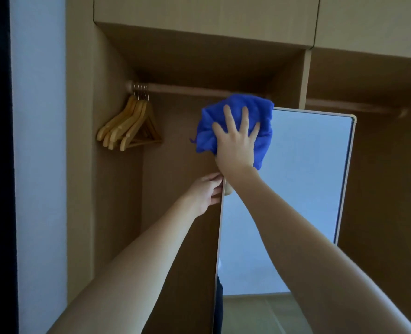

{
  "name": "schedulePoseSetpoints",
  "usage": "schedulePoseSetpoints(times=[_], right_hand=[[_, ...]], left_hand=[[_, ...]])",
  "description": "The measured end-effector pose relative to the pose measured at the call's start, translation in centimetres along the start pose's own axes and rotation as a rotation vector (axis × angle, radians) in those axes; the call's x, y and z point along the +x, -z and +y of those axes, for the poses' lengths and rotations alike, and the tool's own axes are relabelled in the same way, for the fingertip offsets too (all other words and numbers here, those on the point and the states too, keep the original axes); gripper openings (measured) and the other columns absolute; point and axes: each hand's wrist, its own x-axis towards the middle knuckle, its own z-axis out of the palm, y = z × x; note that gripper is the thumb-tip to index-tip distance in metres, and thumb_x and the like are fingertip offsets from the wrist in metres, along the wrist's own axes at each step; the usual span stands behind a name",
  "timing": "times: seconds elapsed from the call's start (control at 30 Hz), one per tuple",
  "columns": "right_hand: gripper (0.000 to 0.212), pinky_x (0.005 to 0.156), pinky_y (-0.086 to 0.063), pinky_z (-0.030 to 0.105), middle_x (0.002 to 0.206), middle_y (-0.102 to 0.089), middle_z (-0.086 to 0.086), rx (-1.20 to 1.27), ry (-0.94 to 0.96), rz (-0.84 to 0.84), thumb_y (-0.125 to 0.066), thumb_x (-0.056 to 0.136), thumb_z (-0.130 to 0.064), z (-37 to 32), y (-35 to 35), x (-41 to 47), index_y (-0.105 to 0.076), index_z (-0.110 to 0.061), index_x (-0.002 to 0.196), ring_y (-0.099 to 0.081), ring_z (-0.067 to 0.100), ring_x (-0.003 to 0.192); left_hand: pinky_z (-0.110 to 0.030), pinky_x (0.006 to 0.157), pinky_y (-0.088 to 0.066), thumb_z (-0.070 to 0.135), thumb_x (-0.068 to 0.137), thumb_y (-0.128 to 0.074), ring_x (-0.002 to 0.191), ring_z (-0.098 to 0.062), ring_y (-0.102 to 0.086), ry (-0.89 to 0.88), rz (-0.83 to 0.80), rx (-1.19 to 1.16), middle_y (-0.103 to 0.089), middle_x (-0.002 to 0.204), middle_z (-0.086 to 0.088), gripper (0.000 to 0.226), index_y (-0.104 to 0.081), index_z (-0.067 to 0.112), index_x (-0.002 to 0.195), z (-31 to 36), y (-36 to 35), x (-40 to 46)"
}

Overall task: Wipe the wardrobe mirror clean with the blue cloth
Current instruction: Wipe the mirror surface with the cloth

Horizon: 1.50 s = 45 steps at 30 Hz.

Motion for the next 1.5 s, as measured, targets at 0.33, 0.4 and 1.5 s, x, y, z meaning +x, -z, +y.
schedulePoseSetpoints(times=[0.33,0.4,1.5], right_hand=[[0.041,0.077,-0.056,0.052,0.141,-0.056,0.007,0.159,-0.034,-0.013,-0.085,0.066,-0.010,-1.6,-2.9,-10.9,-0.070,-0.017,0.103,-0.048,0.044,0.130],[0.043,0.059,-0.052,0.040,0.137,-0.059,0.005,0.218,-0.062,0.020,-0.083,0.066,-0.009,-1.8,-1.9,-10.3,-0.069,-0.017,0.105,-0.052,0.039,0.128],[0.043,0.110,-0.032,0.061,0.146,-0.050,0.009,0.194,0.034,0.077,-0.079,0.073,-0.010,-3.4,-0.3,-5.7,-0.068,-0.008,0.115,-0.030,0.039,0.144]], left_hand=[[-0.008,0.052,-0.047,0.002,0.103,-0.045,0.089,-0.015,-0.060,-0.027,0.048,0.081,-0.060,0.115,-0.011,0.030,-0.049,0.005,0.132,-3.3,0.3,-1.5],[-0.016,0.058,-0.054,0.001,0.102,-0.045,0.082,-0.011,-0.059,-0.018,0.065,0.047,-0.063,0.100,-0.003,0.022,-0.052,0.010,0.121,-3.4,0.0,-2.2],[-0.037,0.091,-0.052,0.018,0.102,-0.053,0.110,-0.028,-0.065,0.246,0.047,0.206,-0.067,0.122,-0.009,0.038,-0.051,0.011,0.139,-12.3,3.0,-2.9]])
